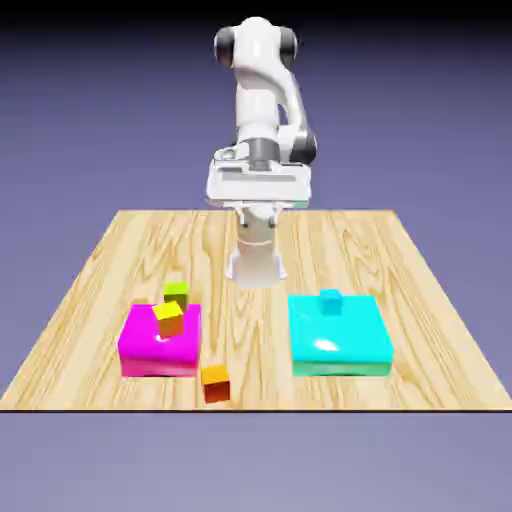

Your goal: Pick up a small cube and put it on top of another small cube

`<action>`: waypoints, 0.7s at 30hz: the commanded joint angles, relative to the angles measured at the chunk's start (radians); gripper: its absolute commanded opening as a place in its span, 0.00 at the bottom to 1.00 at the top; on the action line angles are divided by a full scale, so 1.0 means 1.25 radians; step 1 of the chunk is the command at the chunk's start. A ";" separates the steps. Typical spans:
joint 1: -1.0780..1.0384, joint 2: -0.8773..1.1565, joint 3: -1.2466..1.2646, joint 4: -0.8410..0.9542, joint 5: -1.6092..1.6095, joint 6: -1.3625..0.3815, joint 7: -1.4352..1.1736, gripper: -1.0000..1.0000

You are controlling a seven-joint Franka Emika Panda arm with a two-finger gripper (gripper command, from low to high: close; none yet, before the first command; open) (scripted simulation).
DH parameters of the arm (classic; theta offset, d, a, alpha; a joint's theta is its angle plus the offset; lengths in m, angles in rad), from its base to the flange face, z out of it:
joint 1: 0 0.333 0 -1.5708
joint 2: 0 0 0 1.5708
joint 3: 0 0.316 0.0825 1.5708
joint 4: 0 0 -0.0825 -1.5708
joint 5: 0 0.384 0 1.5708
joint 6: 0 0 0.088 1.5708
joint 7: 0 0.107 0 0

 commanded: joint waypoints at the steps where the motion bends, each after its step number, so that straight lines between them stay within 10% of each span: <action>1: -0.005 0.026 0.016 0.024 -0.017 -0.029 -0.035 0.50; 21: -0.111 0.539 0.344 0.499 -0.360 -0.599 -0.731 0.50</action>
